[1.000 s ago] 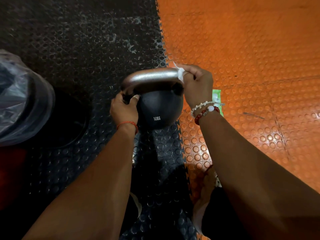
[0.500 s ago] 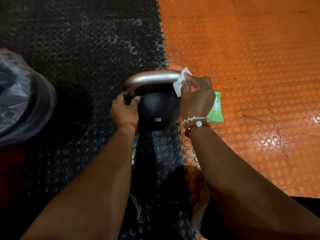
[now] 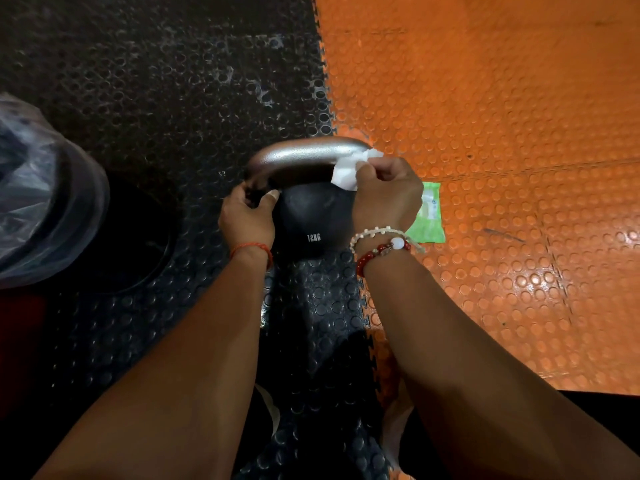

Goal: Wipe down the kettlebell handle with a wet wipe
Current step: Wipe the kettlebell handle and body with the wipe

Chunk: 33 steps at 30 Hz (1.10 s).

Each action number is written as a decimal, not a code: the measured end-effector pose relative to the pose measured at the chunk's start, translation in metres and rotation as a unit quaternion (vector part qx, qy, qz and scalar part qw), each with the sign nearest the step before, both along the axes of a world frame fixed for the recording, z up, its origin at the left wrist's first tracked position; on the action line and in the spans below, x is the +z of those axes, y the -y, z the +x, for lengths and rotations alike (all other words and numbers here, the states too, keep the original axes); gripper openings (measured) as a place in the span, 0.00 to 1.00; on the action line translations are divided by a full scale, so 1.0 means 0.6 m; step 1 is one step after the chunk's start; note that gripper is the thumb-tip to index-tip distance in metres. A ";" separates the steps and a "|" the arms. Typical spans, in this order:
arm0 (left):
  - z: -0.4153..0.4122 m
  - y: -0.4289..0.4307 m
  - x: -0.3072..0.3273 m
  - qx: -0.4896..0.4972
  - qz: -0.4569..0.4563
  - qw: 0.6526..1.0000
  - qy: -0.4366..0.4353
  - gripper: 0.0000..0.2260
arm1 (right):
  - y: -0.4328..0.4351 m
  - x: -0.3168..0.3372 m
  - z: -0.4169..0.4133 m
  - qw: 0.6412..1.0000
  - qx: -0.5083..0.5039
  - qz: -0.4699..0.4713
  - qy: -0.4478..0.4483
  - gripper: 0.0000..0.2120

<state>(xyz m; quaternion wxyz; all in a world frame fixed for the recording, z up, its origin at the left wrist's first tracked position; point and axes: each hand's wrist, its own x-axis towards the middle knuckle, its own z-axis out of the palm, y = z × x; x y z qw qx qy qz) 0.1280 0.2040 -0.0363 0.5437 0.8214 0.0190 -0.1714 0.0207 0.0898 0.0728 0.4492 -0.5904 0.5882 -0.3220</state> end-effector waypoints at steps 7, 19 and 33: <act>0.003 0.000 -0.004 -0.004 0.001 1.000 0.001 0.11 | -0.002 0.006 0.015 0.934 -0.104 0.248 0.235 0.11; 0.001 0.000 0.000 0.000 0.005 1.000 0.004 0.21 | -0.004 0.023 0.022 0.824 -0.124 0.420 0.361 0.08; 0.002 0.000 -0.006 0.002 0.020 1.000 0.013 0.24 | 0.042 0.014 -0.012 0.981 0.089 -0.061 -0.162 0.06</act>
